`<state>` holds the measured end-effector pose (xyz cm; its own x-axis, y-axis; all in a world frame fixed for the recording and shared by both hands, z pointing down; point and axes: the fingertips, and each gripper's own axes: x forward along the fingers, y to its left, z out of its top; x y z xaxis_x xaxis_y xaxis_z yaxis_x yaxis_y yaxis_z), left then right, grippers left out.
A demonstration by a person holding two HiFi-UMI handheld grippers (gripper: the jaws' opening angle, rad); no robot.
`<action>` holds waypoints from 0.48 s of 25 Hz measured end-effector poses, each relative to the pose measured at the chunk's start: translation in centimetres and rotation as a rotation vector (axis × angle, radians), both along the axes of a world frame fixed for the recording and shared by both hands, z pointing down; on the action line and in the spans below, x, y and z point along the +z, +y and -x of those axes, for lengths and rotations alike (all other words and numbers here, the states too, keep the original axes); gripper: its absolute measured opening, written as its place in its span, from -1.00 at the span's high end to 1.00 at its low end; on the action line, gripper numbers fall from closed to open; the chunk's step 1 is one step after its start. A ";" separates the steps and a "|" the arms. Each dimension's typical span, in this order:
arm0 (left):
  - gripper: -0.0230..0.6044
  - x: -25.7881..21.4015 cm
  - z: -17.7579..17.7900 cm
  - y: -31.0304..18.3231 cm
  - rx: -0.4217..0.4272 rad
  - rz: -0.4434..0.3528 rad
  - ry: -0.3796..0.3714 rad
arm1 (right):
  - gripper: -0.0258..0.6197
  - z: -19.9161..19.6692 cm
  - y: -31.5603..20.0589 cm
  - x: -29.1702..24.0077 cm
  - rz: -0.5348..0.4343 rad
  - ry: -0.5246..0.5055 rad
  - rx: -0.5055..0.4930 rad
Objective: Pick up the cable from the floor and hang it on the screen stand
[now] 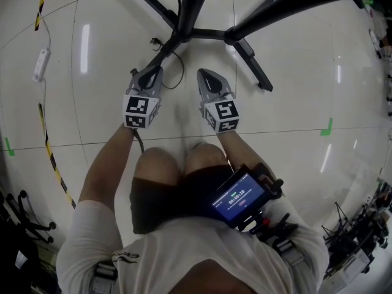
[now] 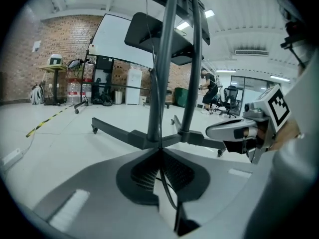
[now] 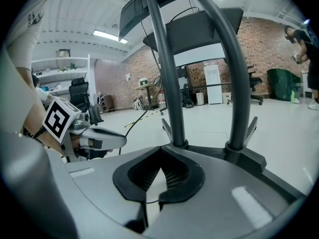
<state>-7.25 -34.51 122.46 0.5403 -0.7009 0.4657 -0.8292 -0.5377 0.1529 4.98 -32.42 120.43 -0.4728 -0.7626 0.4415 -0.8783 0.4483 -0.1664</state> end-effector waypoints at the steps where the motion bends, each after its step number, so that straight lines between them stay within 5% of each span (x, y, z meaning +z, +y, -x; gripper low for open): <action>1: 0.86 -0.9 -0.5 0.4 0.012 0.009 0.006 | 0.89 -0.2 0.3 -0.9 0.009 0.001 0.004; 12: 0.86 -14.5 -3.3 4.2 0.048 0.048 0.043 | 0.89 -2.7 4.1 -14.4 0.063 0.007 0.057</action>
<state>-4.00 -30.30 107.95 0.5930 -0.6510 0.4739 -0.7947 -0.5681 0.2139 7.70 -28.30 106.04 -0.4260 -0.7588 0.4927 -0.9034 0.3861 -0.1865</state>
